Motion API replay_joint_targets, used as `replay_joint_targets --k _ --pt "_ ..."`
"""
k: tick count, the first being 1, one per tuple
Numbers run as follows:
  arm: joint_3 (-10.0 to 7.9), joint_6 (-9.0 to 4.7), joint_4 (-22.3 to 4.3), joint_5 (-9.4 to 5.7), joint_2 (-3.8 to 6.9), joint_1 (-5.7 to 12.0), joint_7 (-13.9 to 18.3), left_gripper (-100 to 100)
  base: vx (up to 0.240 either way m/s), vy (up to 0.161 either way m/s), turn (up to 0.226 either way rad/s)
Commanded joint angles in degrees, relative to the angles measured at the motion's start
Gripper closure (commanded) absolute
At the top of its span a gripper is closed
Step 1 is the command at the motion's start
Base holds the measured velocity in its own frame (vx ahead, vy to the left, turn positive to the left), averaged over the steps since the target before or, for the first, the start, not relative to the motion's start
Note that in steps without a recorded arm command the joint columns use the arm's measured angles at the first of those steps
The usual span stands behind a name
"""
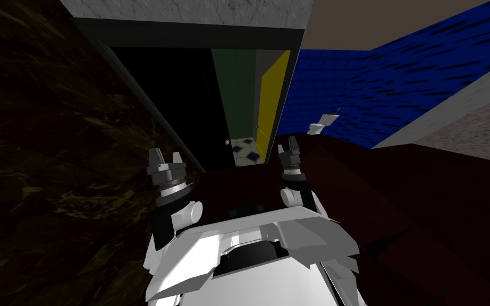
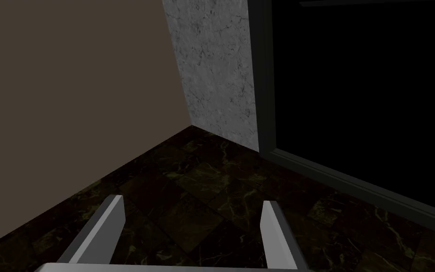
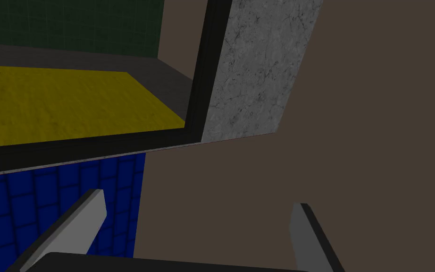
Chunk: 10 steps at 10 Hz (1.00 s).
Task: Push the door open
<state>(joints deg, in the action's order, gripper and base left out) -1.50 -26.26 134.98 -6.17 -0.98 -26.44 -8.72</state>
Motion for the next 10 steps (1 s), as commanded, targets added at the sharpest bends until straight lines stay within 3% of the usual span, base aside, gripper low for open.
replay_joint_targets --k 1,10 --pt "0.21 -0.55 -1.82 0.0 0.66 0.54 -1.04 -100 0.033 0.002 -0.011" --pt "1.39 -3.62 -11.91 0.01 3.69 3.56 -6.78 -100 0.089 -0.021 0.013"
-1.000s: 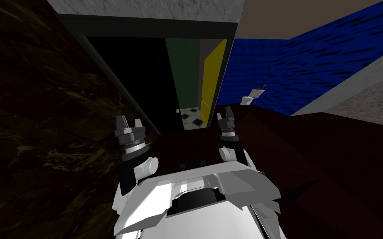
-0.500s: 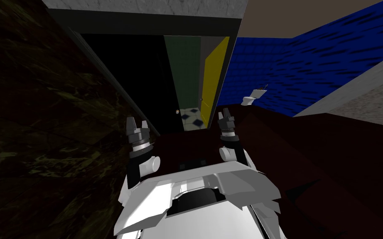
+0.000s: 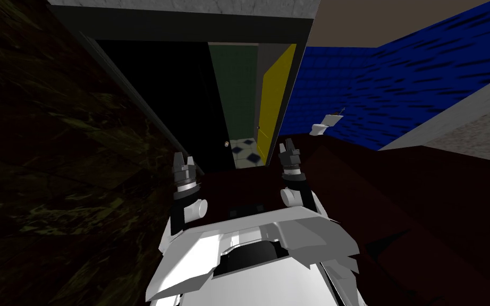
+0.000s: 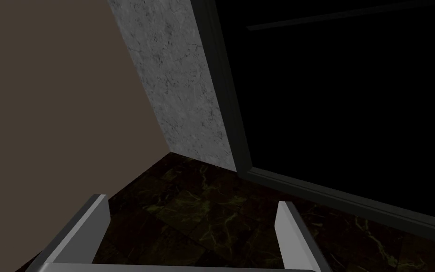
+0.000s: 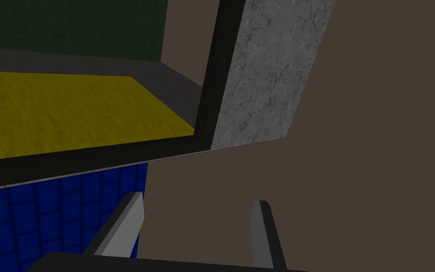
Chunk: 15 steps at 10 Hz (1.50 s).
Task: Push the door open
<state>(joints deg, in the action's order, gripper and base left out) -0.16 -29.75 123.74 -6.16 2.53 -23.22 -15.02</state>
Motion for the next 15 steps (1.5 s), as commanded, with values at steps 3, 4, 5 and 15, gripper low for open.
replay_joint_targets --k 3,4,5,15 --pt "0.48 -1.25 -4.34 0.0 1.13 1.44 -2.57 -100 0.086 -0.015 0.01" --pt "0.62 -1.62 -5.56 0.0 1.45 1.8 -3.27 -100 0.082 -0.029 0.015" --pt "0.77 -2.0 -6.8 0.0 1.77 2.18 -3.98 -100 0.083 -0.028 0.012" --pt "2.5 -6.53 -21.67 0.01 5.27 6.63 -12.45 -100 0.094 -0.022 0.013"
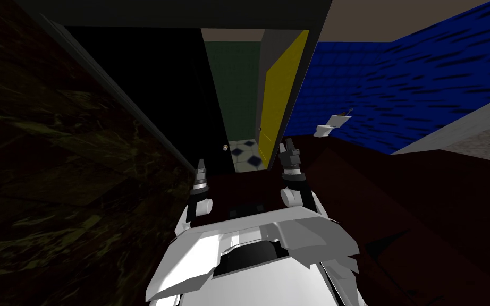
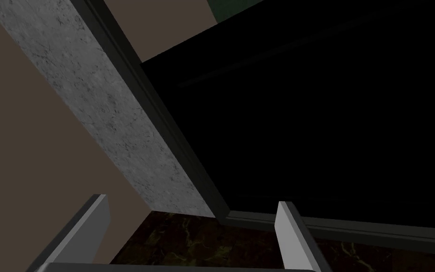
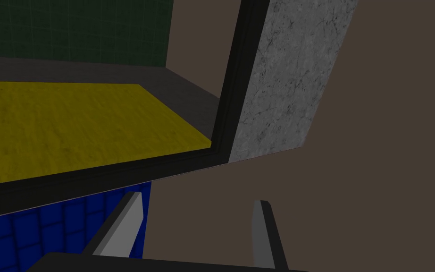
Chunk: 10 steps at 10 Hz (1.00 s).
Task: Push the door open
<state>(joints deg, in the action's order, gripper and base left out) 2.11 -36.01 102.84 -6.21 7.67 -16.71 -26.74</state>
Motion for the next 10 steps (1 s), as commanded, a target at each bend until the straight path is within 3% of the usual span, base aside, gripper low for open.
replay_joint_targets --k 1,7,8,10 --pt "0.41 -0.74 -2.34 0.05 0.49 0.58 -1.63 -100 0.107 -0.042 0.014" --pt "1.58 -3.79 -12.17 0.06 2.68 3.58 -7.34 -100 0.098 -0.026 0.016" --pt "1.58 -3.79 -12.36 0.06 2.68 3.58 -7.34 -100 0.06 -0.023 0.004" --pt "1.98 -4.84 -15.8 0.06 3.4 4.61 -9.3 -100 0.071 -0.027 0.012"
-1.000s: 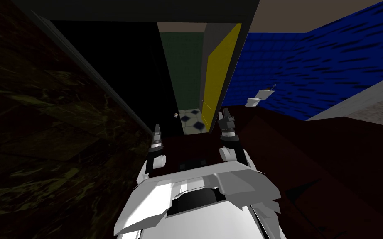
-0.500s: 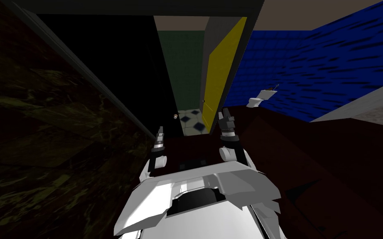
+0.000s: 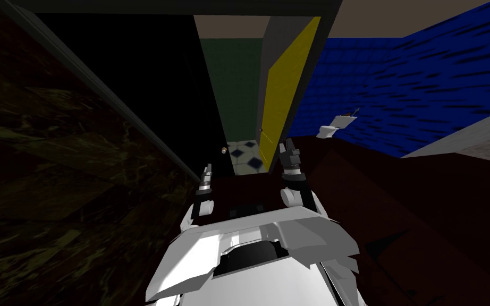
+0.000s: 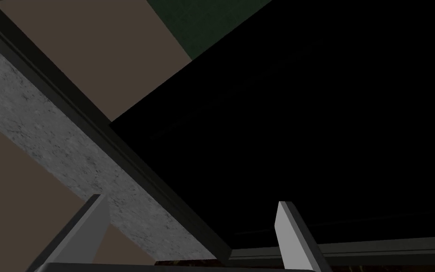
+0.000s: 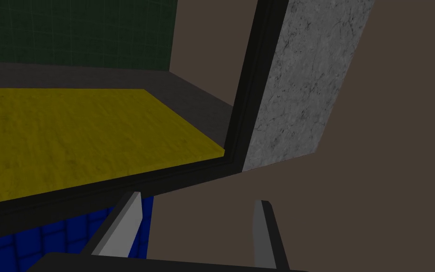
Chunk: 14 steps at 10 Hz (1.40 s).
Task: Push the door open
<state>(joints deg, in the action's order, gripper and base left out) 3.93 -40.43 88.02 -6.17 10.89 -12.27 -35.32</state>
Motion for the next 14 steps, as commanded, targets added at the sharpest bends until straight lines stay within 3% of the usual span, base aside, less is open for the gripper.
replay_joint_targets --k 1,12,14 --pt "0.37 -0.95 -2.69 0.03 0.54 0.69 -1.7 -100 0.092 -0.032 0.019" --pt "2.55 -6.65 -21.42 0.04 4.4 6.29 -12.38 -100 0.1 -0.031 0.016" --pt "2.75 -7.16 -23.09 0.04 4.74 6.79 -13.33 -100 0.085 -0.021 0.009"
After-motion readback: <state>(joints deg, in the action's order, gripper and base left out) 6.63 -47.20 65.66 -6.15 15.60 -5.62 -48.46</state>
